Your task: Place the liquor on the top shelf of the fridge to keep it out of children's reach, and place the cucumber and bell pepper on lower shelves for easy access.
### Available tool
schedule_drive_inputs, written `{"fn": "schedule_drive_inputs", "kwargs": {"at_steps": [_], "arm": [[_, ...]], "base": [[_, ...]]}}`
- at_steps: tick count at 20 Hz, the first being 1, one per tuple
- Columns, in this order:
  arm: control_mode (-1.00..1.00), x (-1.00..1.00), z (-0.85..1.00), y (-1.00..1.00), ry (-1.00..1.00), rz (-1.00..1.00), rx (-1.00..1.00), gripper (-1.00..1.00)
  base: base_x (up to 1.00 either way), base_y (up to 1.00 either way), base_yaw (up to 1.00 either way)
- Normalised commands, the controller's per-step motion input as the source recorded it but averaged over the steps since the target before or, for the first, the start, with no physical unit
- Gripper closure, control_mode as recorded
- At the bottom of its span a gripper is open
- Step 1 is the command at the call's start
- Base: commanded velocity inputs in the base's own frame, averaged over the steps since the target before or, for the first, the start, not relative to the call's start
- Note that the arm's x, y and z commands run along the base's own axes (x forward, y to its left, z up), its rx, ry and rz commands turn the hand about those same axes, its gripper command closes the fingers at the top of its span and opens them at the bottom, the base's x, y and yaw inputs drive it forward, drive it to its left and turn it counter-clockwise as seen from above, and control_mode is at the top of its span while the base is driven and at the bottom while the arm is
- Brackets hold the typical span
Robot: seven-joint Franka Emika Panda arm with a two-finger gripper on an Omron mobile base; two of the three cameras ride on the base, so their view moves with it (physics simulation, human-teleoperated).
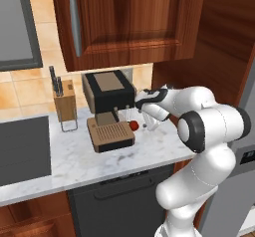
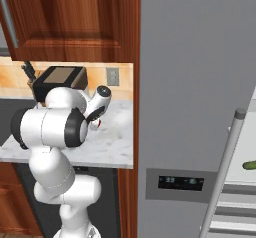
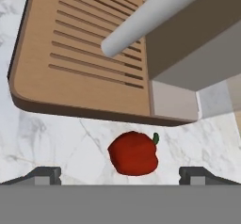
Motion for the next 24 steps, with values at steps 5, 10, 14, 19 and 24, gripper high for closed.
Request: {"fn": "schedule_drive_inputs", "kwargs": {"at_steps": [5,10,14,19,24], "arm": [[-1.0,0.34,-0.42,0.0,0.07,0.07,0.0,-1.0],[-1.0,0.3,-0.43,0.0,0.07,0.09,0.01,-1.0],[-1.0,0.1,-0.31,-0.12,0.03,0.13,0.1,-1.0],[-1.0,-0.01,-0.29,-0.28,0.0,0.14,0.13,-1.0],[-1.0,0.0,-0.09,-0.22,0.0,0.07,0.16,-1.0]], "base": [[0.0,0.0,0.0],[0.0,0.0,0.0],[0.0,0.0,0.0],[0.0,0.0,0.0],[0.0,0.0,0.0]]}}
